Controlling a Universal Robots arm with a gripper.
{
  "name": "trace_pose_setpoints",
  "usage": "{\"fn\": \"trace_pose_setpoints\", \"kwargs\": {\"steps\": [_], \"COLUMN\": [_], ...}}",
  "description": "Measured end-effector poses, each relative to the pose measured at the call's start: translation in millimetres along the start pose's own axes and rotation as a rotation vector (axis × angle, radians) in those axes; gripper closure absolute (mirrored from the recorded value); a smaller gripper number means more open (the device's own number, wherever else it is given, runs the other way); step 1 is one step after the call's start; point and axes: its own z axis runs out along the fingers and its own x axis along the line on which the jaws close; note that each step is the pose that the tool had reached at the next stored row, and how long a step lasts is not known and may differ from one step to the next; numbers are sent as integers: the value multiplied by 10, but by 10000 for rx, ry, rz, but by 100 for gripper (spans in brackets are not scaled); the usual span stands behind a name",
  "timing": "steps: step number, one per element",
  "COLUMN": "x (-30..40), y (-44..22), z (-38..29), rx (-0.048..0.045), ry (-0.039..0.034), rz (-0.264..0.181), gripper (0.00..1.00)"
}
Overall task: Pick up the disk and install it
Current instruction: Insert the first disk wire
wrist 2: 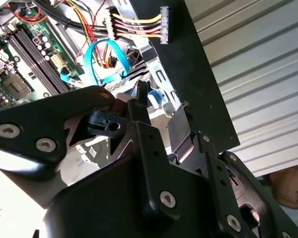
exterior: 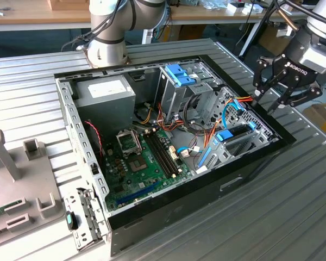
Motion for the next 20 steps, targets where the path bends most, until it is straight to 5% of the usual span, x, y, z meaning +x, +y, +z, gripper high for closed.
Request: {"fn": "trace_pose_setpoints", "kwargs": {"steps": [2,4,10,20], "x": [-7,-8,-46,-82], "y": [-6,-22,-54,-273], "z": [1,1,3,73], "rx": [6,81,125,129], "ry": [-17,-142,-210,-220], "rz": [-185,-429,-439,-475], "gripper": [56,56,56,56]}}
